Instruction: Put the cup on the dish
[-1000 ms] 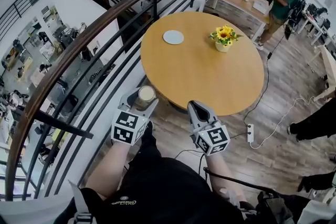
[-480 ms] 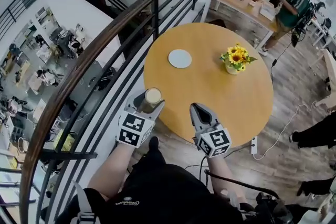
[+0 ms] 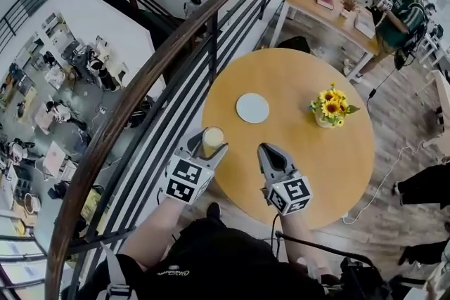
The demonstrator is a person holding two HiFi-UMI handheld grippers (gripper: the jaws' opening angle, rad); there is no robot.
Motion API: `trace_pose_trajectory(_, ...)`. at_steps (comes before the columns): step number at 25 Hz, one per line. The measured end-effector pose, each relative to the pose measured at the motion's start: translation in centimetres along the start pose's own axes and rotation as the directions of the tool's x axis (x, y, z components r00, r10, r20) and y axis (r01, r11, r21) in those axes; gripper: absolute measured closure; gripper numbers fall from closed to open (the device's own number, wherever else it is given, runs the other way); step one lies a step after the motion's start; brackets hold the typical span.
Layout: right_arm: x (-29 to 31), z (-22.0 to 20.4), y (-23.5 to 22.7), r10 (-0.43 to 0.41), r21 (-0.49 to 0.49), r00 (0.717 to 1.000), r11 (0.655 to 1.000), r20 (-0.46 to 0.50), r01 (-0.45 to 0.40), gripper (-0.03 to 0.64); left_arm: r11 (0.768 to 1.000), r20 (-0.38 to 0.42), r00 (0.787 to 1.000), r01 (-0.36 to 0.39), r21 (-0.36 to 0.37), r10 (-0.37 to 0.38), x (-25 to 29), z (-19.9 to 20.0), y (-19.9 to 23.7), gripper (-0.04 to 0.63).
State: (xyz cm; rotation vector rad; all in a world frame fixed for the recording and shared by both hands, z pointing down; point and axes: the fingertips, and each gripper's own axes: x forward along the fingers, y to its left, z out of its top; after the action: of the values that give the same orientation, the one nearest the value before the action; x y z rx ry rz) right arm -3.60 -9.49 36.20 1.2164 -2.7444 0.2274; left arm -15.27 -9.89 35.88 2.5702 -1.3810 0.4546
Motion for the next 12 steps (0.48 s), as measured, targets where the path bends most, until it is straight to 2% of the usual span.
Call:
trace_pose_trajectory(5,1.4,0.2,-0.5,-0.063,-0.001,0.998,0.998,-0.013,0.063,0.607,0.999,-0.004,0.999,0.051,0.008,-0.051,1.8,0.5,2.6,0.331)
trace_pose_trajectory(9,1.4,0.3,-3.1,-0.099,0.0,0.995,0.995,-0.023,0.099,0.607,0.996,0.0,0.996,0.092,0.005,-0.092,4.7,1.5,1.8,0.332)
trace_pose_trajectory(12,1.9,0.9,-4.2,-0.096,-0.004,0.995,0.995,-0.016,0.096,0.607,0.994,0.002,0.994,0.105,0.015,-0.105,6.3,2.2,1.3,0.332)
